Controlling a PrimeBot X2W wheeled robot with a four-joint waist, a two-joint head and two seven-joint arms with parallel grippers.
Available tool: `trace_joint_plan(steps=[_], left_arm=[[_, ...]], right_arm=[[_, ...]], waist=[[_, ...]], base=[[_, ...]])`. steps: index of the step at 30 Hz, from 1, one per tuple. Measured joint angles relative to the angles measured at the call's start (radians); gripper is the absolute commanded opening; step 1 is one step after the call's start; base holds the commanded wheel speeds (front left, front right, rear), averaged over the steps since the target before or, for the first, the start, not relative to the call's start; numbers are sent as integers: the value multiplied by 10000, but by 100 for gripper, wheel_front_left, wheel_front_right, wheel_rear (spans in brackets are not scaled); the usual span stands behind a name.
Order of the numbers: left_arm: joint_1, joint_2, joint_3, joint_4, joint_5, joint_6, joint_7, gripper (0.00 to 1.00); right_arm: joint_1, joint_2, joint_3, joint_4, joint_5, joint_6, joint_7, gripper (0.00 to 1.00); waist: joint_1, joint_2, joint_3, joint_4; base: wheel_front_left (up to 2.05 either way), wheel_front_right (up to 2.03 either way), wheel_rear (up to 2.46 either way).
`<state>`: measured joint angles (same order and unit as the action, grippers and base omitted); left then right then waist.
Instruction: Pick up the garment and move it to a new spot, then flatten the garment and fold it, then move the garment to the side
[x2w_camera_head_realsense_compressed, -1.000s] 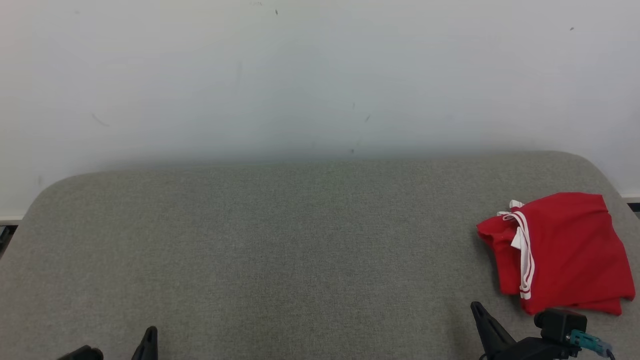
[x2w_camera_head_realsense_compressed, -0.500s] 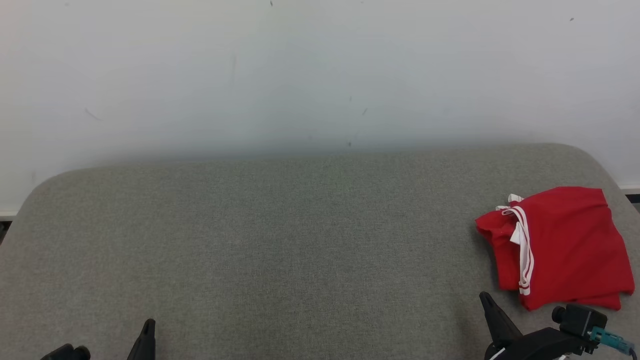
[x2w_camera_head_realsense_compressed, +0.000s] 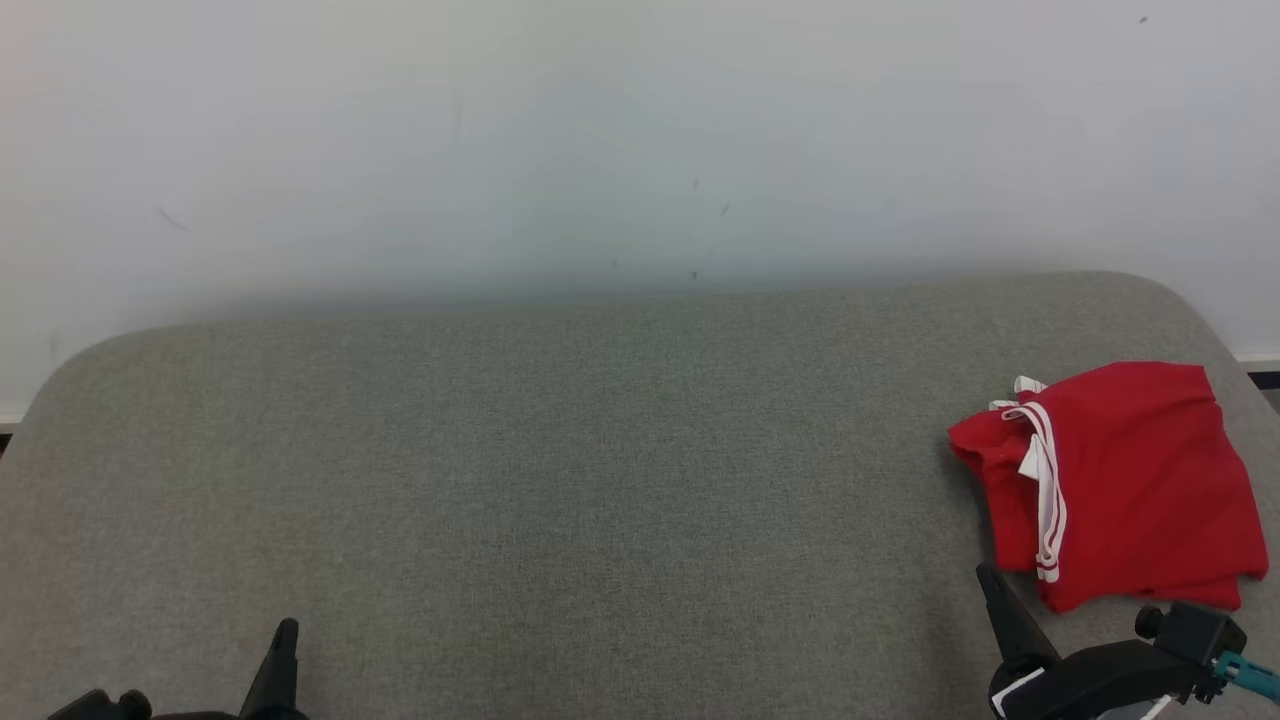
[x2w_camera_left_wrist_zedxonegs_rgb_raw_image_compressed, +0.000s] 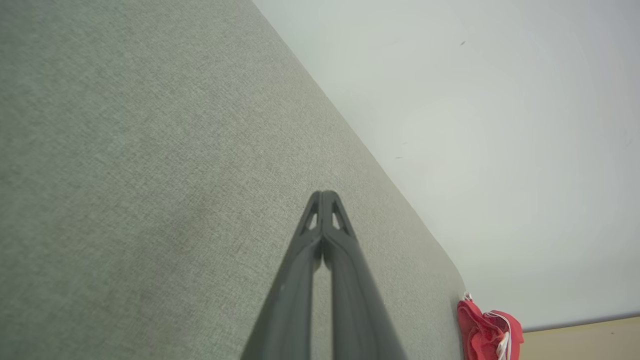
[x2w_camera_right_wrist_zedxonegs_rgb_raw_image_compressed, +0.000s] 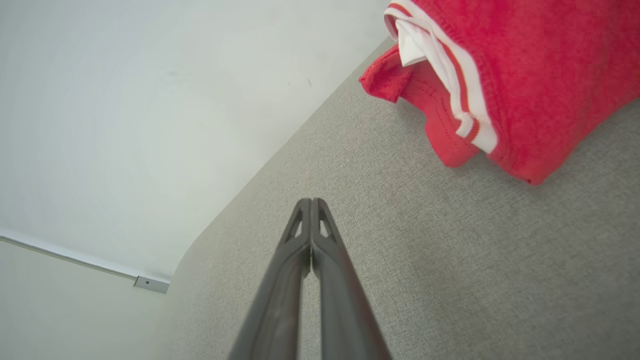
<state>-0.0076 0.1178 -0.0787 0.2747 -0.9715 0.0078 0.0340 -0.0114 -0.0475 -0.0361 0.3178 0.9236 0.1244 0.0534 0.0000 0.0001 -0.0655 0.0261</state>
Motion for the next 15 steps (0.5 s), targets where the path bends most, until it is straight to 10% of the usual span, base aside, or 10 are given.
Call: trace_joint_plan(steps=[15], left_arm=[[-232,-247,525,42,-1967,-443,244,0]], right_arm=[[-204,8,-322,-48,2127,0,182,0]], waist=[[0,0,218,-84]], base=[[0,0,0]])
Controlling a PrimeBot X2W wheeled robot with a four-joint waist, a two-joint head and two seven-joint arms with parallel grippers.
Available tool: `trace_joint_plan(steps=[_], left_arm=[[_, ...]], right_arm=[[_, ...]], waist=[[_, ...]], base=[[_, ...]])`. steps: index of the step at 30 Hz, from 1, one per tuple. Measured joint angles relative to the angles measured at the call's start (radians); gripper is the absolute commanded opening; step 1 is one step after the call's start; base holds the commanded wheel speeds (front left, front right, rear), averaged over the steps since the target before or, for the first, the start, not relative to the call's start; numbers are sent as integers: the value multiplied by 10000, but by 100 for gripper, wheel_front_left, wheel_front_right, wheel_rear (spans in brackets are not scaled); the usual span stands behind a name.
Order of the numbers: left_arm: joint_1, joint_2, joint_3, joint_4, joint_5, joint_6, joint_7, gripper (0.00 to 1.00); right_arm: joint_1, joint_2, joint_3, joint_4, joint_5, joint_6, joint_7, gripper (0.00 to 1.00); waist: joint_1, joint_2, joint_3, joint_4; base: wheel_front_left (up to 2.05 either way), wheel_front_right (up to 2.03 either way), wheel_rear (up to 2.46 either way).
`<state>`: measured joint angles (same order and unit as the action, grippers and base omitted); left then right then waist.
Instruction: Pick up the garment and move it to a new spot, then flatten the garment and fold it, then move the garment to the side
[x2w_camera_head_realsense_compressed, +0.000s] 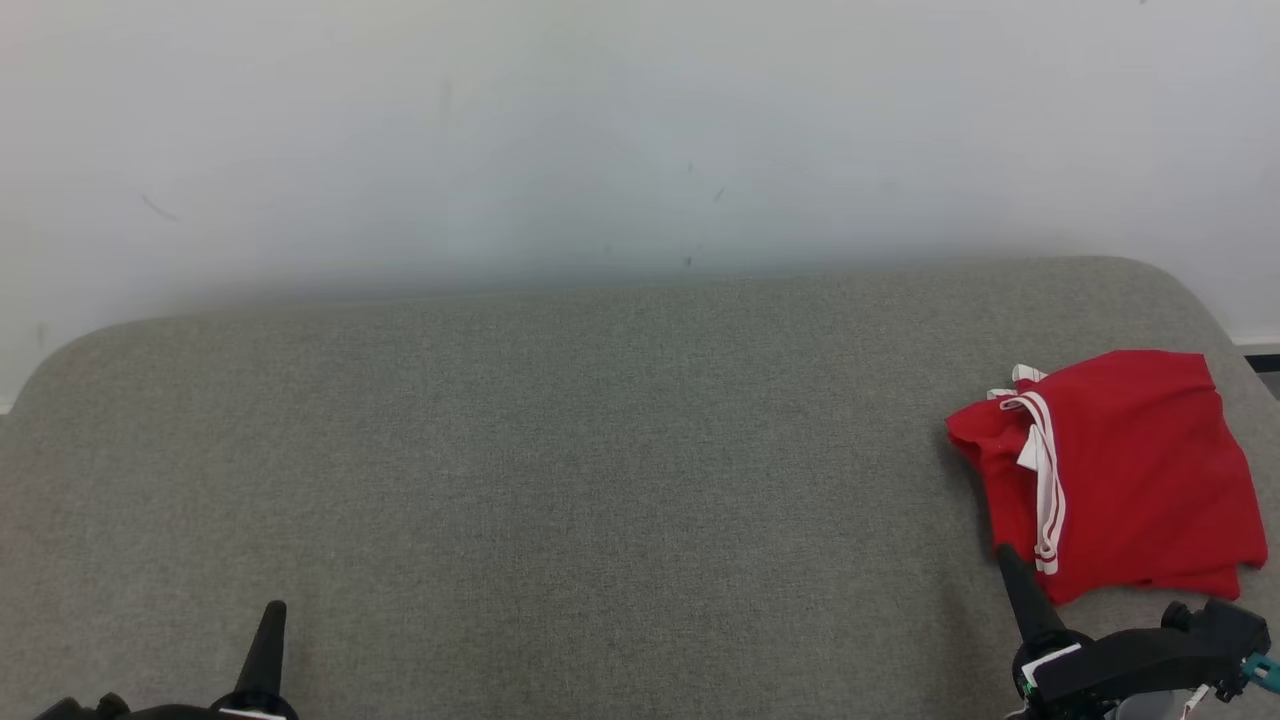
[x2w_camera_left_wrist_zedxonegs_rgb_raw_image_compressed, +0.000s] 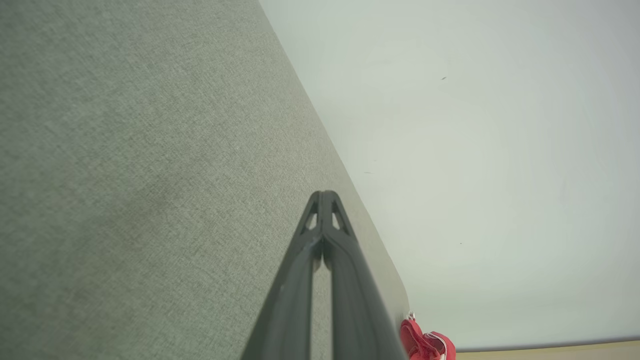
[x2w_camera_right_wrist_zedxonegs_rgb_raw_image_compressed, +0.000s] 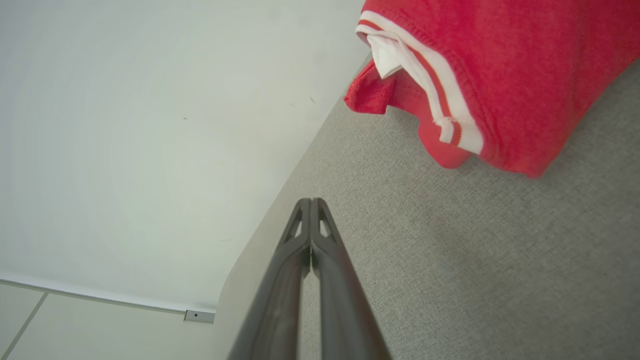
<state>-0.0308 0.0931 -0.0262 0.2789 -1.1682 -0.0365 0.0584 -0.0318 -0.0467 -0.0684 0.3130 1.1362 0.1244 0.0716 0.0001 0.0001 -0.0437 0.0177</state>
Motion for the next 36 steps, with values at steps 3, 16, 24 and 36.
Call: trace_joint_plan(steps=[3,16,24,36], left_arm=[[0,-27,127,15,-418,-71,44,0],[-205,-270,537,59,-1977,-360,228,0],[-252,-330,803,113,-2903,-560,368,0],[-453,-541,1156,190,-4243,-872,554,0]], right_arm=[[-9,0,-54,-6,445,0,77,0],[-220,10,-309,-59,2190,0,219,0],[-296,12,-449,-77,3106,0,295,0],[-446,13,-654,-144,4625,0,430,0]], waist=[[0,0,41,-16],[0,-1,216,-83],[0,-1,311,-120],[0,-1,456,-178]], base=[[0,0,0],[0,0,0],[0,0,0],[0,0,0]])
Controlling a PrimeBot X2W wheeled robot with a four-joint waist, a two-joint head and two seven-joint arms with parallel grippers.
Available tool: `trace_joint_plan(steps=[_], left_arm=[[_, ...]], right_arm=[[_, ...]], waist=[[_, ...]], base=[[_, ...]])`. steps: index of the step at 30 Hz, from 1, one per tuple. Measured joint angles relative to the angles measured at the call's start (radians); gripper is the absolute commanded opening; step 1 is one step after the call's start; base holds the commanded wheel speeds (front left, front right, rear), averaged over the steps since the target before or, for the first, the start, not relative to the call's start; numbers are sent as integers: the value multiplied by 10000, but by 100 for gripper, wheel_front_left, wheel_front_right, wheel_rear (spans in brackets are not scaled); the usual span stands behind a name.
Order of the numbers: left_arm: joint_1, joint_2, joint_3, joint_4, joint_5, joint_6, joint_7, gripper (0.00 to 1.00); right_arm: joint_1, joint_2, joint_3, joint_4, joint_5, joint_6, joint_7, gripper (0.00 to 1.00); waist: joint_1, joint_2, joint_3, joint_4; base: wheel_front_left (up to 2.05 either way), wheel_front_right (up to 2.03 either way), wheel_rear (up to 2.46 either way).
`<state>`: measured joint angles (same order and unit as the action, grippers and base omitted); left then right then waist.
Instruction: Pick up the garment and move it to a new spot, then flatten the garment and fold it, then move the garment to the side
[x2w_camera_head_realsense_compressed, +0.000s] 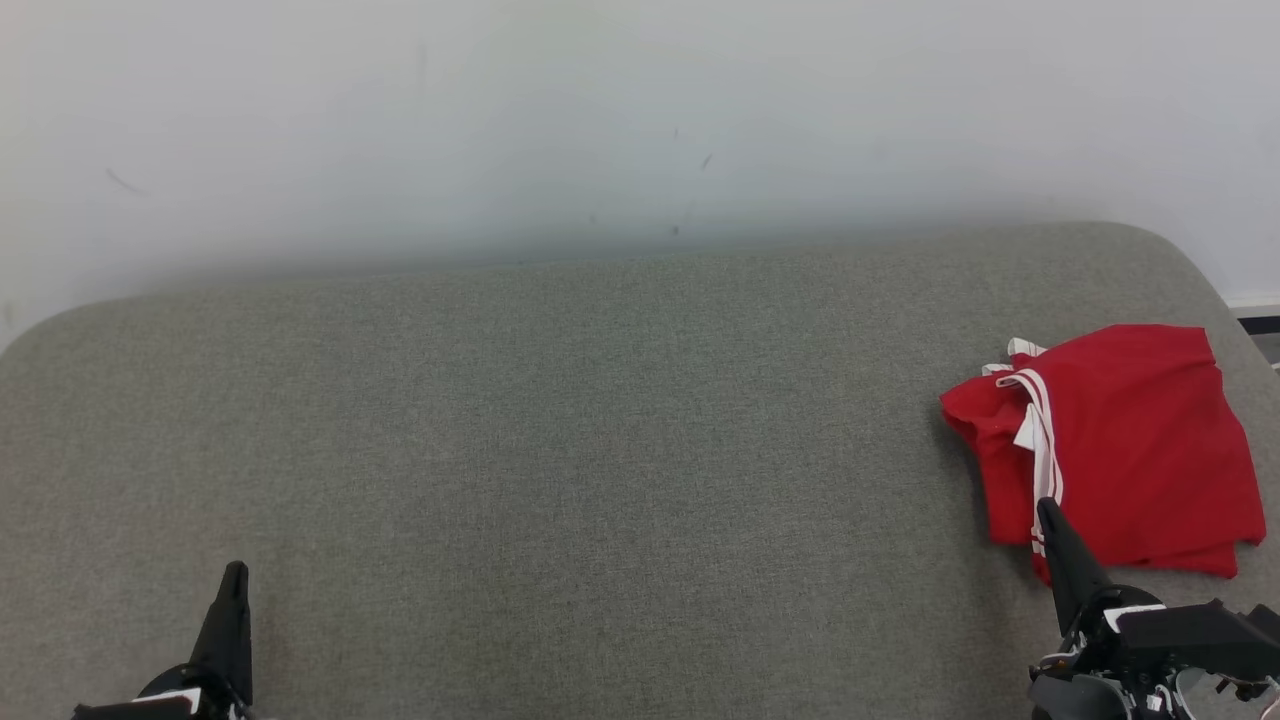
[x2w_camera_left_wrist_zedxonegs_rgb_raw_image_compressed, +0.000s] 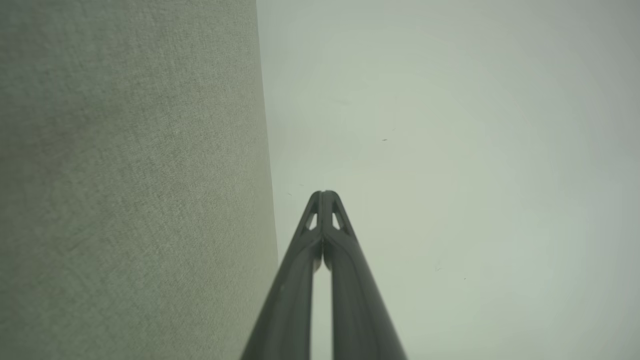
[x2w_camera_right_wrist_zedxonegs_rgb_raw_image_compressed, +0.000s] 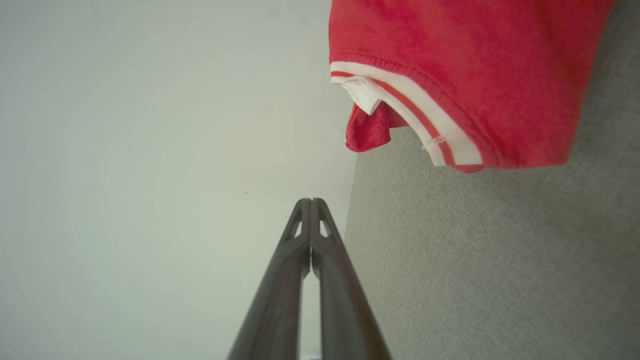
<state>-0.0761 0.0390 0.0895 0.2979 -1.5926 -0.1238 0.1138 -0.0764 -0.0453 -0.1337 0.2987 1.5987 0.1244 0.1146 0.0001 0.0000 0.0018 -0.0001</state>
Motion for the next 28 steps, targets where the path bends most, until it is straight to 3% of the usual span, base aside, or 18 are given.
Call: trace_joint_plan(steps=[28], left_arm=[[-117,-8,4,8,-10,0,0,0]], right_arm=[[-126,2,0,-27,25,0,-2,0]], waist=[[0,0,0,0]], base=[[0,0,0]])
